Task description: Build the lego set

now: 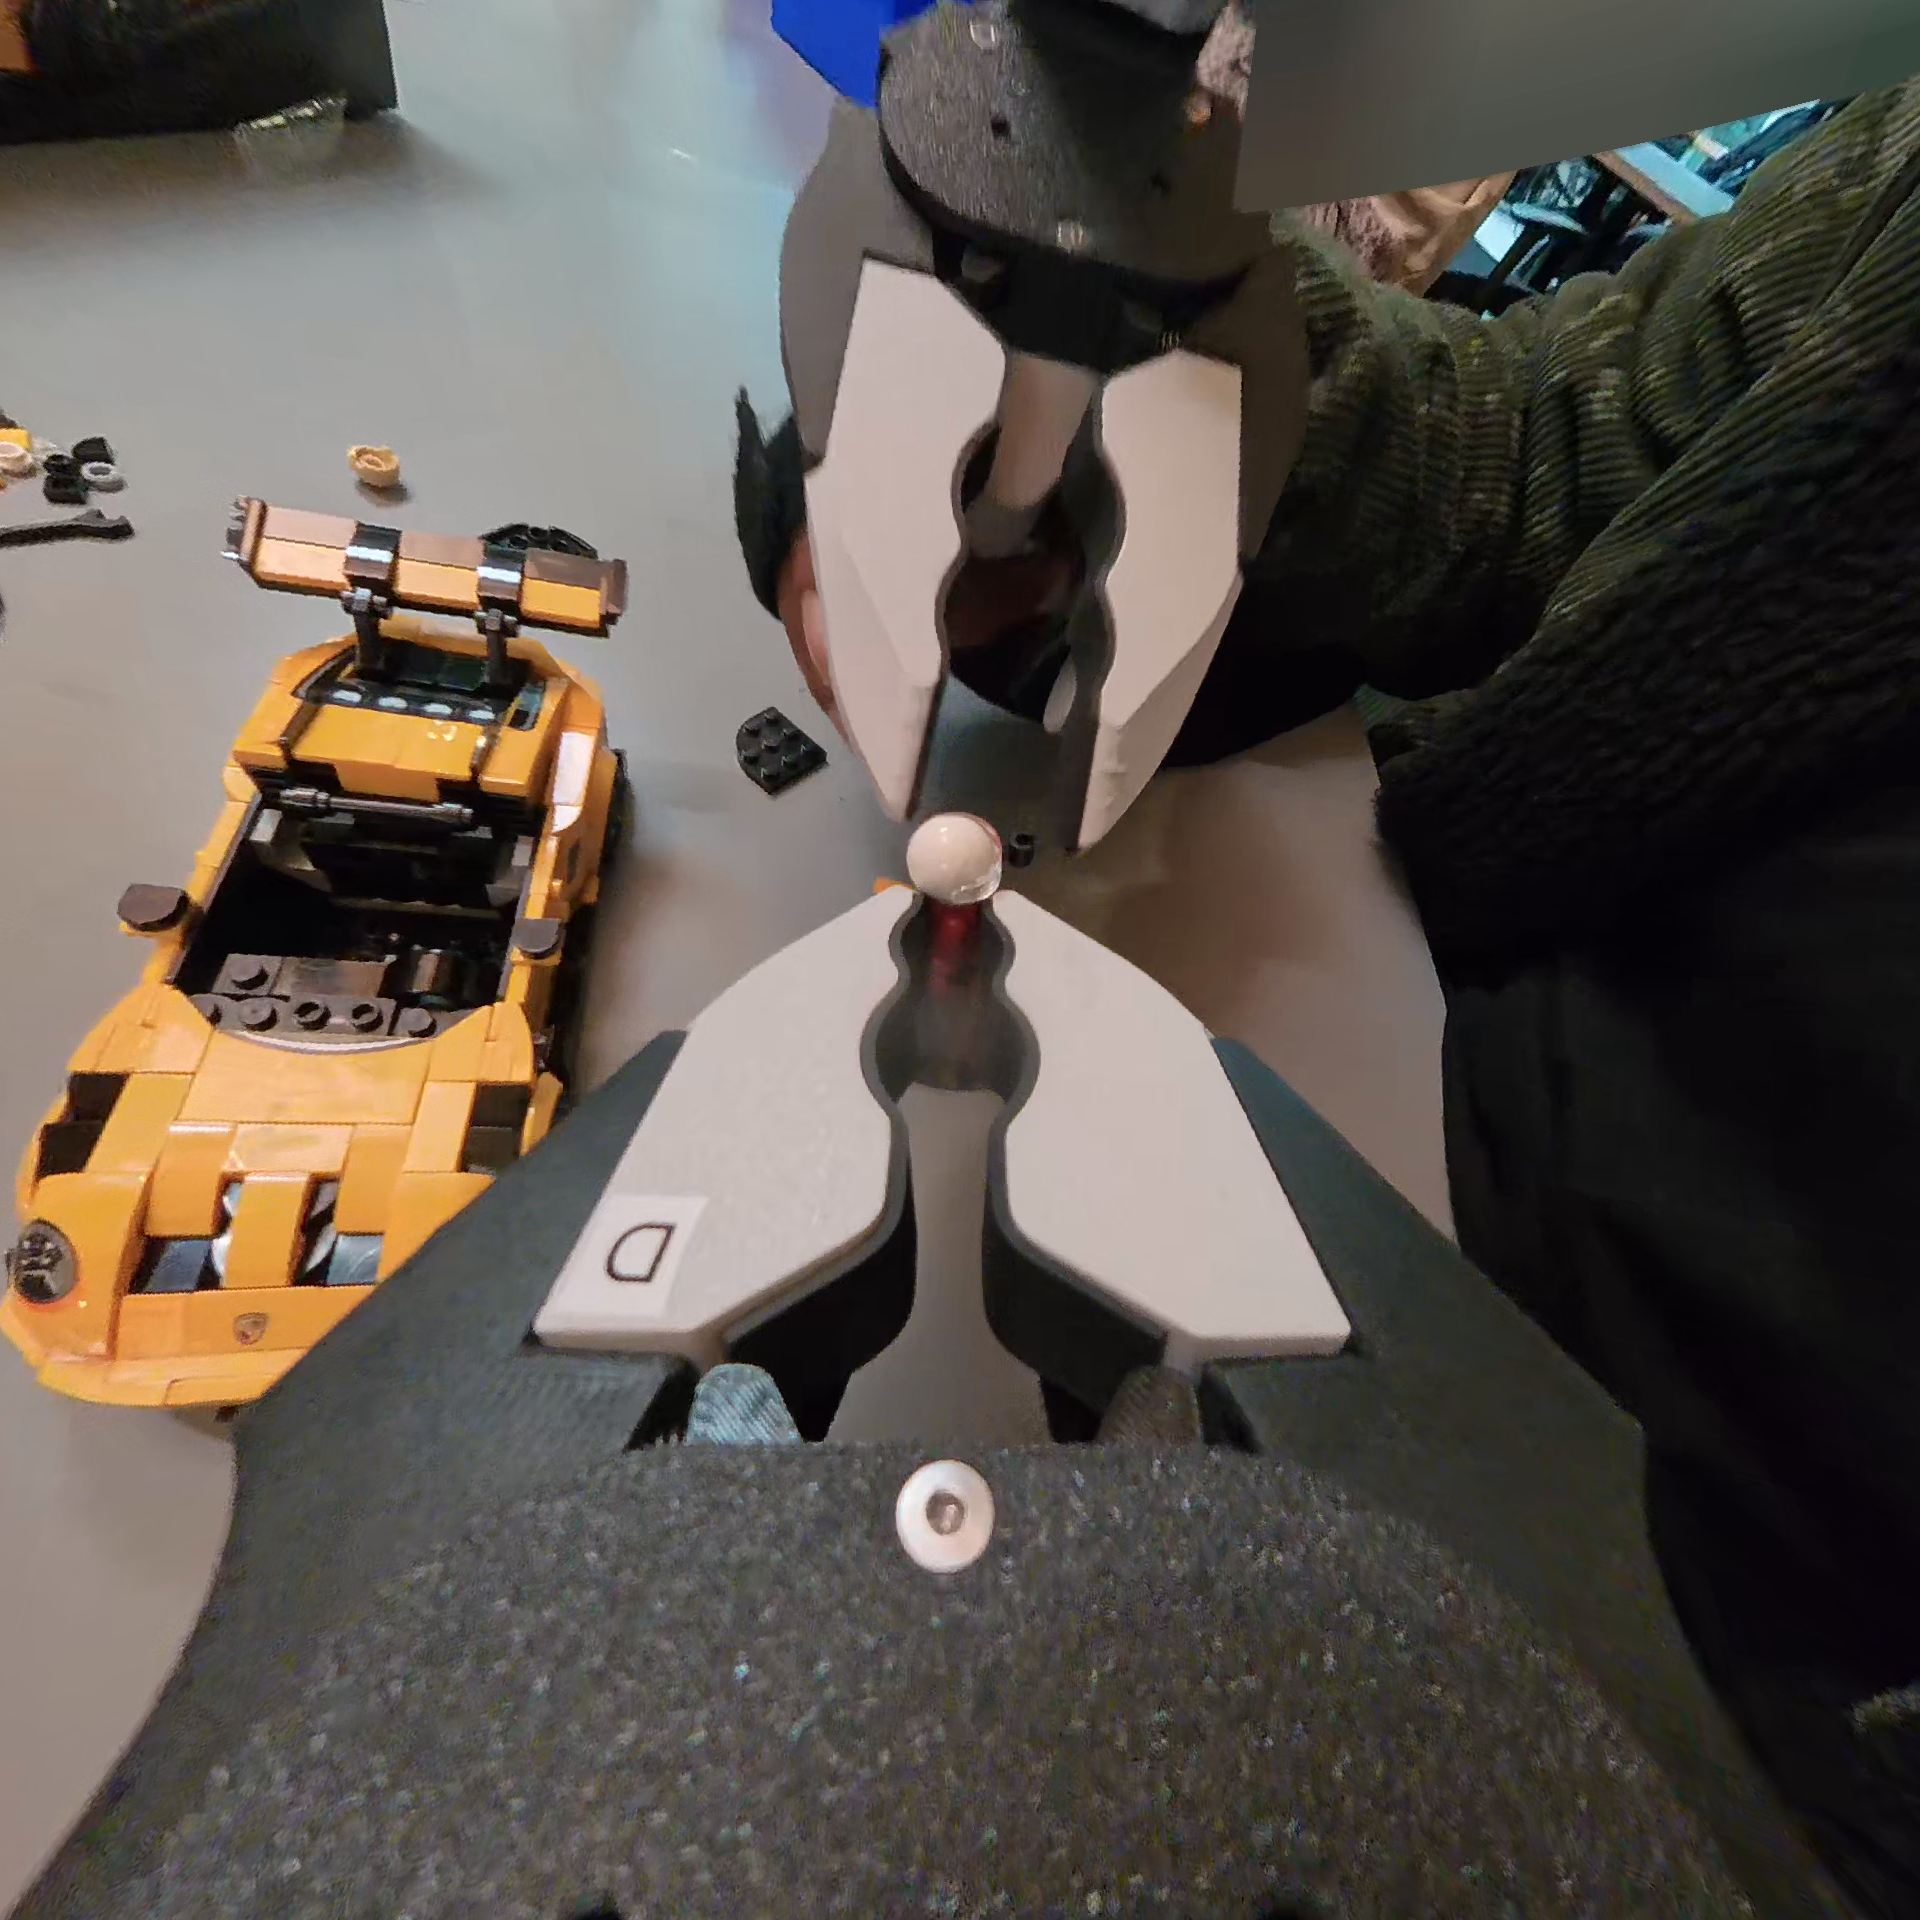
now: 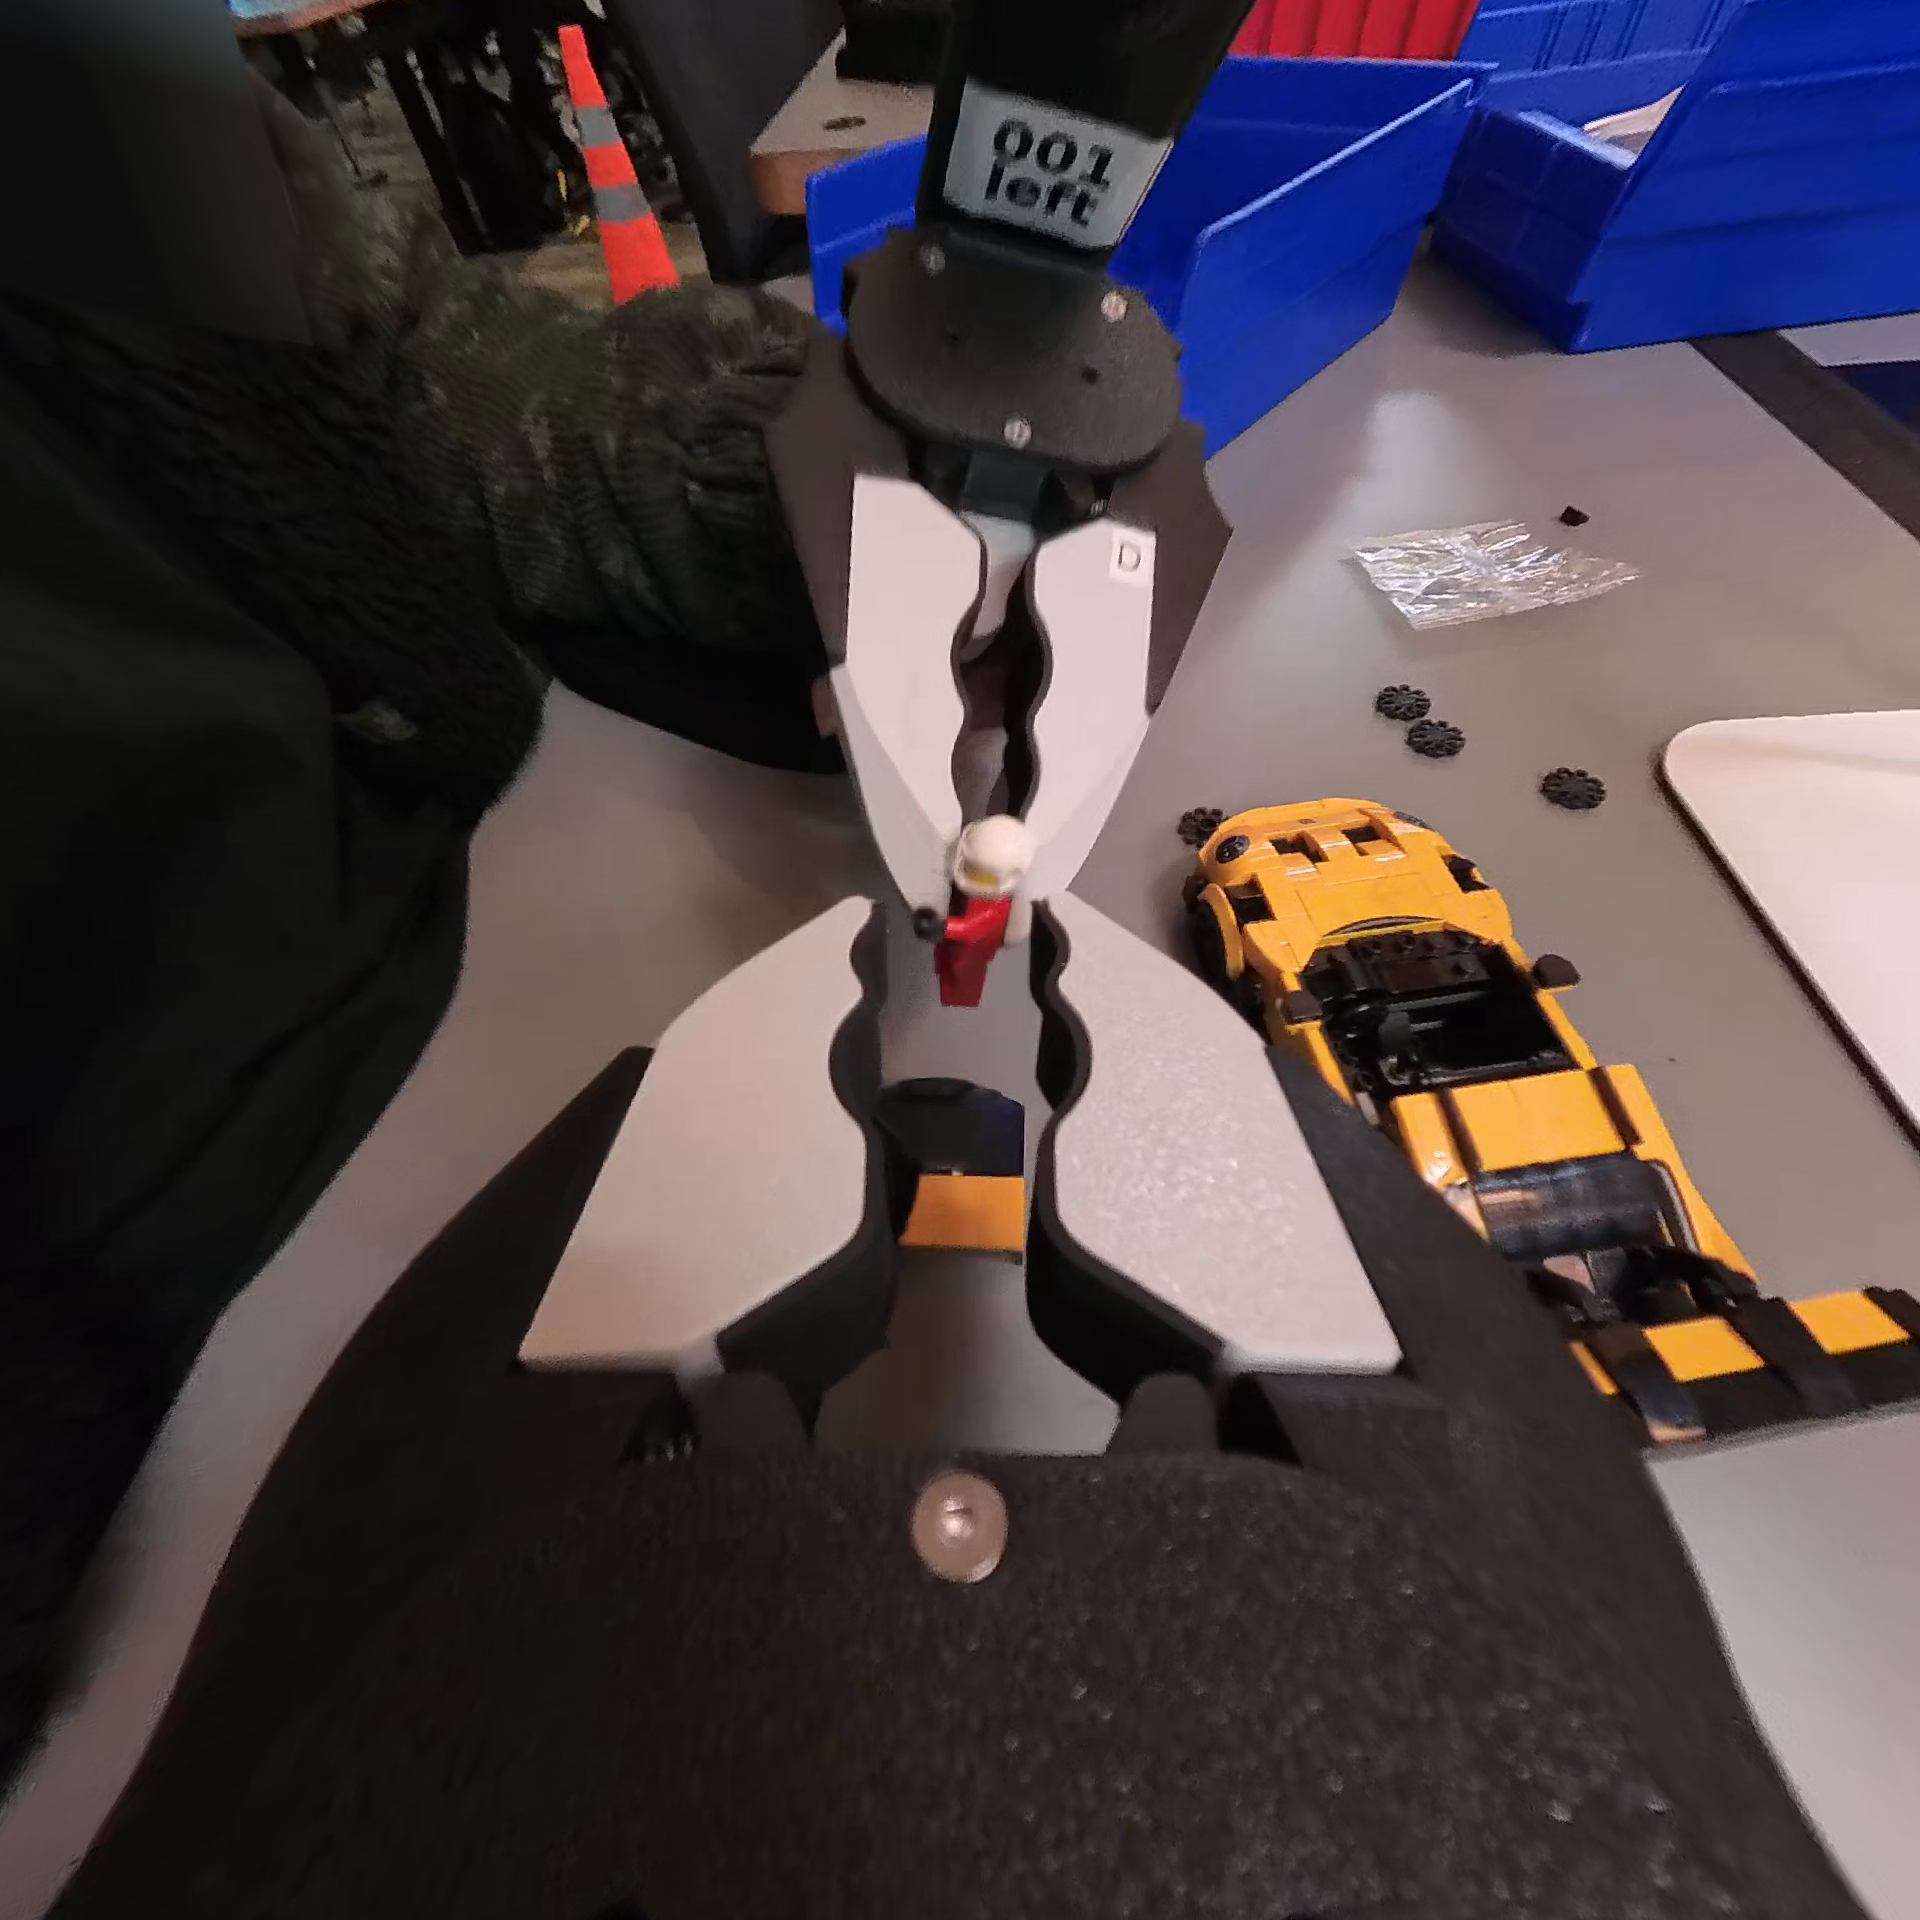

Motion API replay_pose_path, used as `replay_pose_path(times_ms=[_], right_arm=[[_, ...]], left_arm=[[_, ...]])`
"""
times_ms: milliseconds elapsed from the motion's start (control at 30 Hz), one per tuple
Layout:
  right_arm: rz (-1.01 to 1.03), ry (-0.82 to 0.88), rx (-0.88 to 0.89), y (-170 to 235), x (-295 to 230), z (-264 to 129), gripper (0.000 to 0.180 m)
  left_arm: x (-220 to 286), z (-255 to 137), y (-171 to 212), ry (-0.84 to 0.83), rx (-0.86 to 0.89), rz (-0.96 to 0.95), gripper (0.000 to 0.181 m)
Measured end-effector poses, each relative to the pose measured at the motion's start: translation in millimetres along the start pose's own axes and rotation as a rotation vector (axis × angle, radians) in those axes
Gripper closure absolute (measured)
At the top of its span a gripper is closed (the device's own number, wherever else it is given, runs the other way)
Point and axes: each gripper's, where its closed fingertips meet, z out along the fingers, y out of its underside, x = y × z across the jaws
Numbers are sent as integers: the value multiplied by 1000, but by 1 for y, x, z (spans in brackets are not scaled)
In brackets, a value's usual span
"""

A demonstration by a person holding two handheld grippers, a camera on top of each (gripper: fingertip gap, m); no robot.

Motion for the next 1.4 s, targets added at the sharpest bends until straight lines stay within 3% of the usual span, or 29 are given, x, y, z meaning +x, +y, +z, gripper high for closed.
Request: replay_pose_path(times_ms=[267,467,600,767,900,1067,1400], right_arm=[[-43,24,-143,22,-2,11,151],[48,7,-40,10,-1,15,171],[123,-43,22,2,-4,15,162],[153,-48,93,-8,-3,13,171],[226,-57,211,-24,4,2,172],[263,-65,247,-28,7,0,172],[246,29,183,-18,16,7,172]], left_arm=[[1,-1,-4,4,23,-6,173],[5,-11,-20,59,128,-54,173],[6,-12,-21,56,138,-47,173],[10,-16,-28,78,179,-40,173],[11,-24,-38,84,239,-31,145],[3,-31,-41,67,265,-100,164],[-2,-26,-36,41,238,-159,172]])
